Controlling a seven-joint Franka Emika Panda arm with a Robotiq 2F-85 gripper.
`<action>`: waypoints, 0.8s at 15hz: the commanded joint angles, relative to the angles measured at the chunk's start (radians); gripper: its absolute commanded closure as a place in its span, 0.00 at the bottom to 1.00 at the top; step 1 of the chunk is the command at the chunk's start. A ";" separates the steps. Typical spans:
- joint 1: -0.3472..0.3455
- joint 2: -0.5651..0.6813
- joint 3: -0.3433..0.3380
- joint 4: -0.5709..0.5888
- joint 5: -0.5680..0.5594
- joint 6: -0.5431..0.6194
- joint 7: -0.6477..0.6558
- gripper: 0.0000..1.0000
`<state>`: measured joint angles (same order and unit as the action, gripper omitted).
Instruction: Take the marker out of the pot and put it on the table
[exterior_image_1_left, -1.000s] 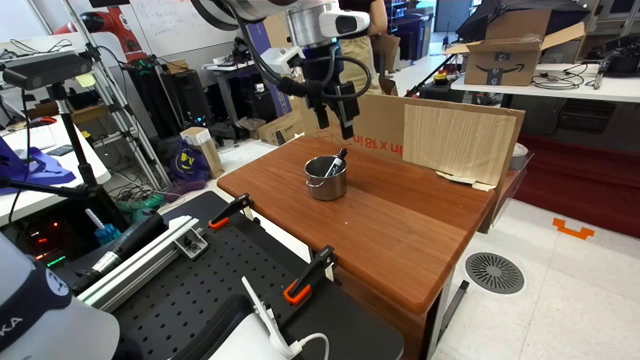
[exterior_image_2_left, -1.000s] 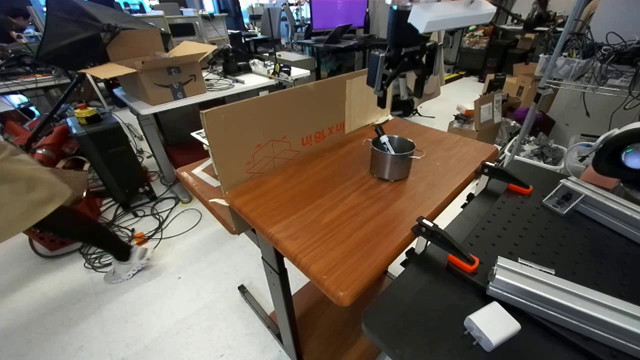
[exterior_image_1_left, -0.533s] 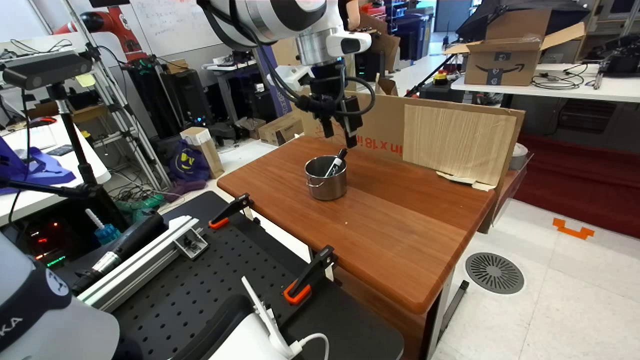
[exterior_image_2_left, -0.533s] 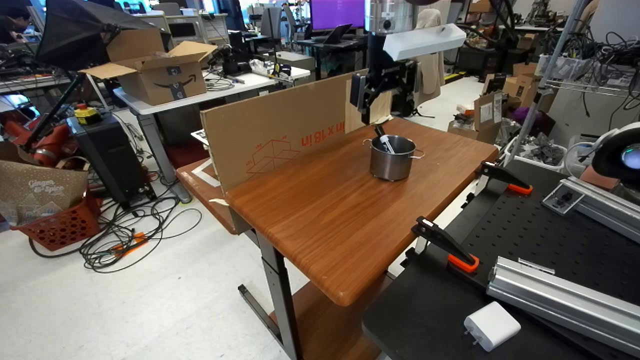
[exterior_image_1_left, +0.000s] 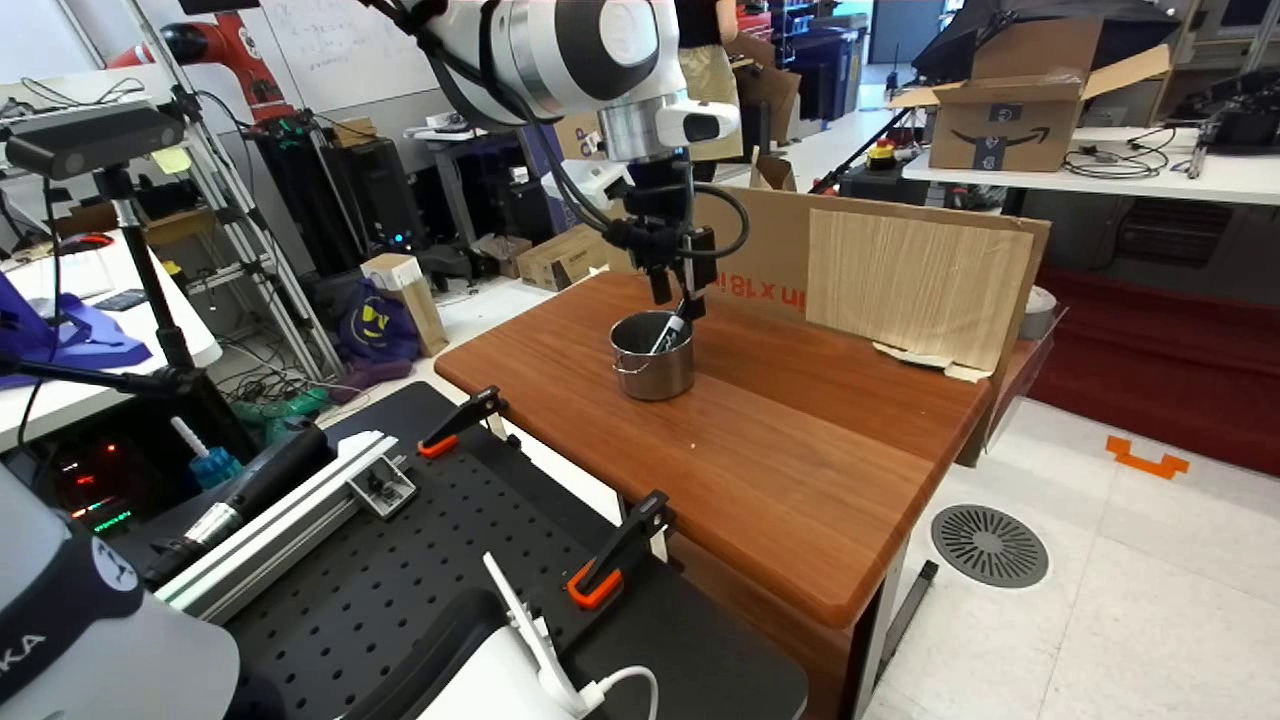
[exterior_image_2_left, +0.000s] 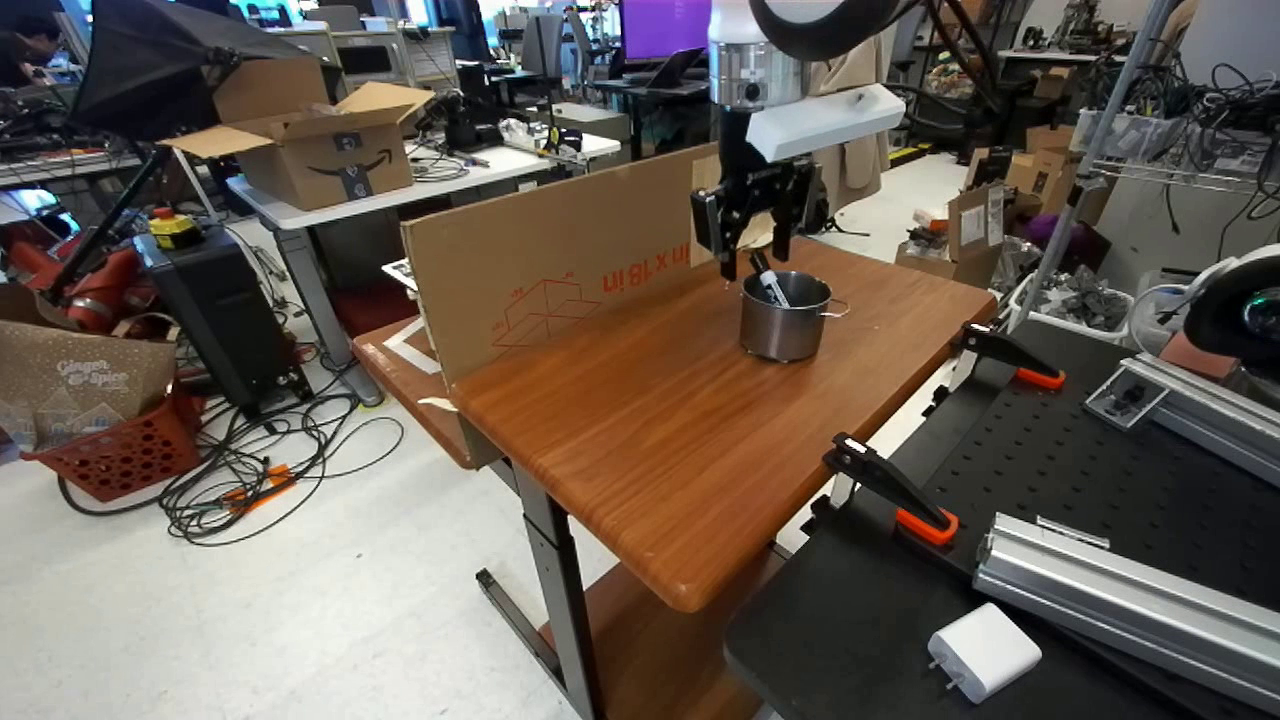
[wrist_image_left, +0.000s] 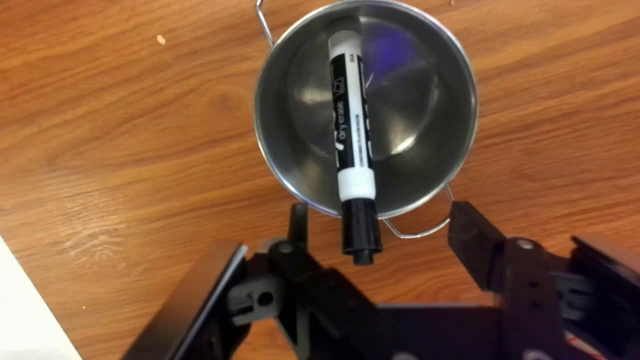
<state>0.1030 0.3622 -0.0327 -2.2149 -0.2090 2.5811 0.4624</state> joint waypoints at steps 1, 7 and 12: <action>0.032 0.024 -0.030 0.023 -0.002 0.011 0.002 0.58; 0.037 0.025 -0.031 0.031 0.003 0.009 -0.004 0.99; 0.035 0.013 -0.029 0.025 0.007 0.008 -0.010 0.95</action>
<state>0.1171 0.3733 -0.0408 -2.1950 -0.2087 2.5811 0.4617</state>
